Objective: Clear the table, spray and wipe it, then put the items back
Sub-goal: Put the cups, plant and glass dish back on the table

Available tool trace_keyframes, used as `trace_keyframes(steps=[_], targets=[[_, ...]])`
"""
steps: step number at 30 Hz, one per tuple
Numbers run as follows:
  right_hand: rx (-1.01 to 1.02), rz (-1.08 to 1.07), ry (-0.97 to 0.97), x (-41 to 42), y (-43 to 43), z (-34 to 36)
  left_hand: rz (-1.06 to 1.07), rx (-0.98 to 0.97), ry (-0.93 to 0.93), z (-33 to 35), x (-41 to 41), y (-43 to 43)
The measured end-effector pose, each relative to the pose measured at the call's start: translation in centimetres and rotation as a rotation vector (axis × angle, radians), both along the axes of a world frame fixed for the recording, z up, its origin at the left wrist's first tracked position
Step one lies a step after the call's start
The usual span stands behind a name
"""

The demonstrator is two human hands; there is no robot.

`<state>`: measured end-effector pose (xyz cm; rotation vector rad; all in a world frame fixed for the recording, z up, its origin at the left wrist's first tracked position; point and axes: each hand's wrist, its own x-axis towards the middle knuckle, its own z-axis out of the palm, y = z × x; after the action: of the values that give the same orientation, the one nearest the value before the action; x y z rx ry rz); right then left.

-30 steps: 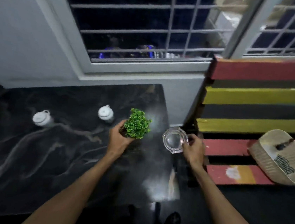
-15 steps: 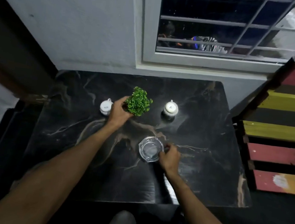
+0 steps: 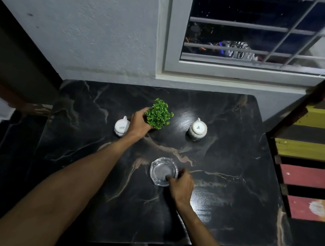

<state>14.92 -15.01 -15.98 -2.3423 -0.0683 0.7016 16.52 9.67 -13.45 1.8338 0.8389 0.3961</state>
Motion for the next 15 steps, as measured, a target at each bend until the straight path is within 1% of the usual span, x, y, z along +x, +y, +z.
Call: trace_keyframes(steps=[4,8,15], targets=[[-0.079,0.094,-0.163,1.1,-0.3,1.6,0.005,0.001,0.047,-0.6,1.5,0.4],[-0.06,0.15,-0.387,2.6,0.2,2.4,0.026,0.004,0.084,-1.4,3.5,1.2],[0.015,0.219,-0.438,4.4,1.2,1.3,0.069,-0.028,0.079,-3.0,5.8,2.4]])
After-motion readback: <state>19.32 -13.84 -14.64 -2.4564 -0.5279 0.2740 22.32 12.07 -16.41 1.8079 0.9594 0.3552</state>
